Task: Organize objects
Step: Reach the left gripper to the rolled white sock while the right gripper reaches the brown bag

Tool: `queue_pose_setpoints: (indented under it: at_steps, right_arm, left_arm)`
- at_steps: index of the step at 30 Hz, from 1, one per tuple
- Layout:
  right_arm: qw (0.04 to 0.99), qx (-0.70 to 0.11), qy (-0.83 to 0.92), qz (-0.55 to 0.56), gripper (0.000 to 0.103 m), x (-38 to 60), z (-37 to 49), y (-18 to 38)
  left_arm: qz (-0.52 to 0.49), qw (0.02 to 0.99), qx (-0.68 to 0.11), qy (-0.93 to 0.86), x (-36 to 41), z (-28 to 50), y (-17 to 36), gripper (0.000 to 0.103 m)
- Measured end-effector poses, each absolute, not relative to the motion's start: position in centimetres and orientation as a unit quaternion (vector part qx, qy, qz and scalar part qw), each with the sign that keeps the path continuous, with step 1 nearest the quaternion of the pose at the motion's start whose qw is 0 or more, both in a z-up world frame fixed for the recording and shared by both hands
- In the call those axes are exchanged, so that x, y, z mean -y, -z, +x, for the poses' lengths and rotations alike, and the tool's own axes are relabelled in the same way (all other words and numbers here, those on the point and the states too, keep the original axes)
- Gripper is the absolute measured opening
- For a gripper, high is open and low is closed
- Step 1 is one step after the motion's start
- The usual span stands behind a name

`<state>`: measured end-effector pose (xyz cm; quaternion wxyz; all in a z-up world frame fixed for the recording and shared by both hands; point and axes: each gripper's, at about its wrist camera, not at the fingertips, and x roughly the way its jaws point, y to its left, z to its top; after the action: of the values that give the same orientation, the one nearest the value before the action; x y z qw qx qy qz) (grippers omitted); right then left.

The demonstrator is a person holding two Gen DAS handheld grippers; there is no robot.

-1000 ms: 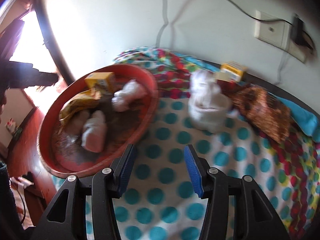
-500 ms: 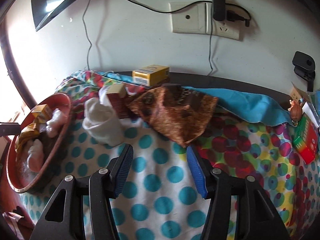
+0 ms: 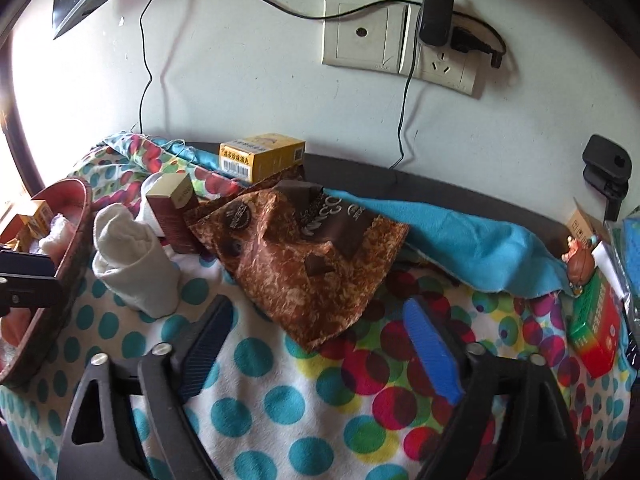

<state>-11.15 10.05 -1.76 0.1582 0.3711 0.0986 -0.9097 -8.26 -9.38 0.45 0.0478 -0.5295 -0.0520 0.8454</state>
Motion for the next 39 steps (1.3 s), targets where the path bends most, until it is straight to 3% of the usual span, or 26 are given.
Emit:
queue_pose_setpoints:
  at_steps: [6,16,18,24,26,31,34,39]
  right_arm:
    - [0.164,-0.141,0.910,0.353,0.095,-8.6,-12.1,2.2]
    - [0.179,-0.198,0.901,0.343,0.092,-6.0,-13.0,3.3]
    - [0.185,-0.199,0.898,0.347,0.086,-5.7,-13.3,3.5]
    - [0.183,-0.206,0.895,0.351,0.082,-5.1,-14.0,3.6]
    - [0.180,-0.206,0.897,0.348,0.073,-5.1,-14.0,3.5]
    - [0.179,-0.204,0.899,0.343,0.065,-5.2,-13.9,3.2]
    - [0.182,-0.203,0.903,0.332,0.049,-5.3,-13.5,2.9]
    - [0.184,-0.195,0.903,0.335,0.047,-5.4,-13.6,2.9]
  left_arm:
    - [-0.532,0.026,0.021,-0.846,7.8,-10.9,1.3,0.036]
    - [-0.537,0.004,0.034,-0.843,7.8,-13.4,3.5,0.036]
    - [-0.532,0.000,0.037,-0.846,7.8,-13.5,3.6,0.036]
    - [-0.521,-0.019,0.027,-0.853,7.4,-13.7,3.9,0.036]
    - [-0.518,-0.023,0.018,-0.855,7.2,-13.5,3.9,0.036]
    - [-0.525,-0.017,0.001,-0.851,7.1,-13.0,3.8,0.036]
    - [-0.520,-0.012,0.021,-0.854,8.1,-12.6,3.0,0.036]
    - [-0.519,0.025,0.078,-0.851,9.6,-12.3,2.9,0.038]
